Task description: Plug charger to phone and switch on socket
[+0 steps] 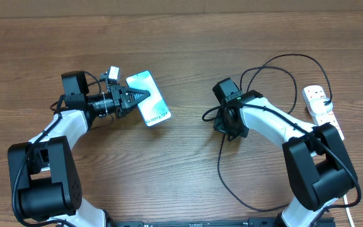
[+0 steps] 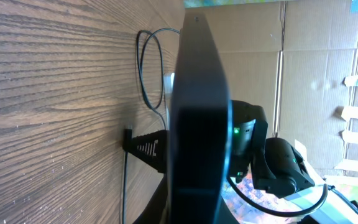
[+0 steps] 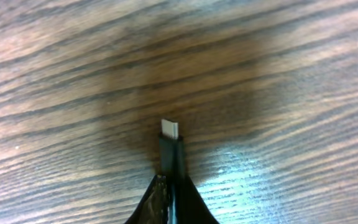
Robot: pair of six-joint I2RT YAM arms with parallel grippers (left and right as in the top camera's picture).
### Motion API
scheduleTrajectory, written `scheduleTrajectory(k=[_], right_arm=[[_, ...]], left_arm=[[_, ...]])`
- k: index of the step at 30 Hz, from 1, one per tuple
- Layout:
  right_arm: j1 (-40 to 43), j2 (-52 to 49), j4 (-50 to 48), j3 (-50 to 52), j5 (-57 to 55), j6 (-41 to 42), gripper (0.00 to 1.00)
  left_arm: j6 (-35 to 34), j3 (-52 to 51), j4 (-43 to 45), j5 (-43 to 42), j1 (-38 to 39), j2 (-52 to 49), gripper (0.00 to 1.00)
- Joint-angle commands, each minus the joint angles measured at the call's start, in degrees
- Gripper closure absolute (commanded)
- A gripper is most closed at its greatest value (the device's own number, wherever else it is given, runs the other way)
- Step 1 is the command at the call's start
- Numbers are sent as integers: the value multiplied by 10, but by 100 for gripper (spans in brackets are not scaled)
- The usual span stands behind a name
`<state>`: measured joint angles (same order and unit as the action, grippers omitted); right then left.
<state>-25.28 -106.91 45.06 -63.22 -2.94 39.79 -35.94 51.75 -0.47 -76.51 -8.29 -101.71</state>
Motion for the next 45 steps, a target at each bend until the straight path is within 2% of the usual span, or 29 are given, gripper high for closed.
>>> scheduleTrajectory(k=[1, 6, 11, 16, 21, 27, 34, 38, 45], right_arm=[[3, -63, 4, 36, -13, -20, 96], [7, -51, 2, 8, 101, -150, 96], [8, 4, 9, -30, 207, -212, 96], [7, 108, 9, -39, 363, -269, 96], [-8, 177, 53, -38, 457, -326, 96], [-65, 195, 59, -21, 459, -323, 96], [-131, 195, -27, -7, 407, -237, 96], [-136, 191, -74, -7, 399, -207, 96], [-136, 175, -101, -7, 398, -204, 96]], left_arm=[[11, 6, 3, -35, -3, 5, 96], [13, 6, 3, -43, -3, 5, 95], [13, 6, 3, -44, -3, 5, 96], [17, 6, 4, -51, -3, 5, 96], [38, 6, 35, -105, -3, 5, 96], [36, 6, 52, -125, -3, 5, 96], [36, 6, 52, -120, -3, 5, 96], [36, 6, 52, -120, -3, 5, 96], [25, 6, 52, -141, -3, 5, 96]])
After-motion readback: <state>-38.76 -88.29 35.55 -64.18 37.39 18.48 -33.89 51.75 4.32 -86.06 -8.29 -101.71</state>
